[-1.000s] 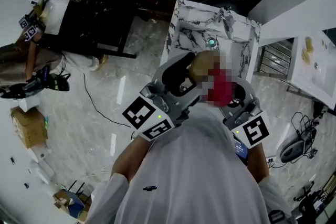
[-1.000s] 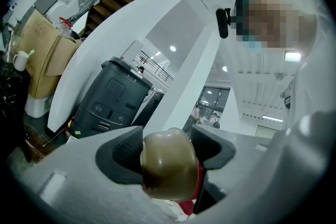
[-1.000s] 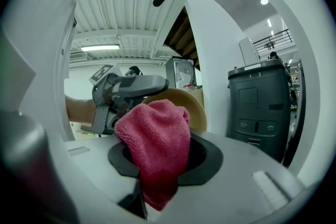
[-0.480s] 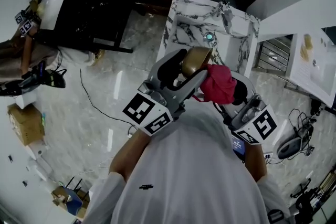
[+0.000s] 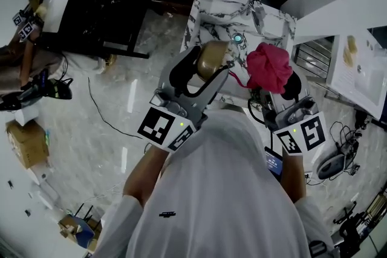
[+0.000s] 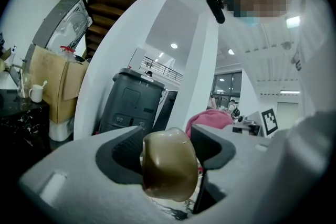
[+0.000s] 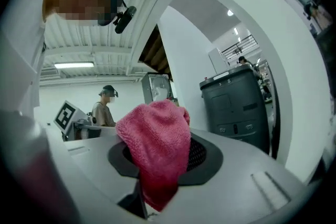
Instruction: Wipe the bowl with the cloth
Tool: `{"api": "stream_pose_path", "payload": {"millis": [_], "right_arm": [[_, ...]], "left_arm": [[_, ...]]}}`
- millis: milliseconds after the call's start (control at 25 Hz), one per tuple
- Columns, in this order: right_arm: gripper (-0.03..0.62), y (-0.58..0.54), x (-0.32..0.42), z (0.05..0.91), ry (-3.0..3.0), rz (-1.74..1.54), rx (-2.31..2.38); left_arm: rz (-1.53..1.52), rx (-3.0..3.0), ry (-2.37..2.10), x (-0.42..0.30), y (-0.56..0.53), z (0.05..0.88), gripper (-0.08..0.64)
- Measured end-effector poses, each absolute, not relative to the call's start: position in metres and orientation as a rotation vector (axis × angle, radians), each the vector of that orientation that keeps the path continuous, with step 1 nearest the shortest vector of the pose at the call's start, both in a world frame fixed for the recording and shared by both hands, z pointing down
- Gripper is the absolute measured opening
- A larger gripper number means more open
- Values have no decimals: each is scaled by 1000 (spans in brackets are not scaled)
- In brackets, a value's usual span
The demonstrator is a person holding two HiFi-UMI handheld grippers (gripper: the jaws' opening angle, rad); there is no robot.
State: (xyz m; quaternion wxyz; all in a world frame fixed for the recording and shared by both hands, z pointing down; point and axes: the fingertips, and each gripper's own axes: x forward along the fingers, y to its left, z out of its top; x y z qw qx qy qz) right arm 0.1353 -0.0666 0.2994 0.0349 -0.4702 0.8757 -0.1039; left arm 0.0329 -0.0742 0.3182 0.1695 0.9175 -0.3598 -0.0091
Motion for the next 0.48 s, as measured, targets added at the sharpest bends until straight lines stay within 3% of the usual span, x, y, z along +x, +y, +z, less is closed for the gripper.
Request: {"api": "stream_pose_path", "payload": {"millis": [480], "right_arm": [[126, -55, 190, 371, 2645, -313, -1869]], "left_arm": [[32, 2586, -1039, 13, -65, 342, 291]]}}
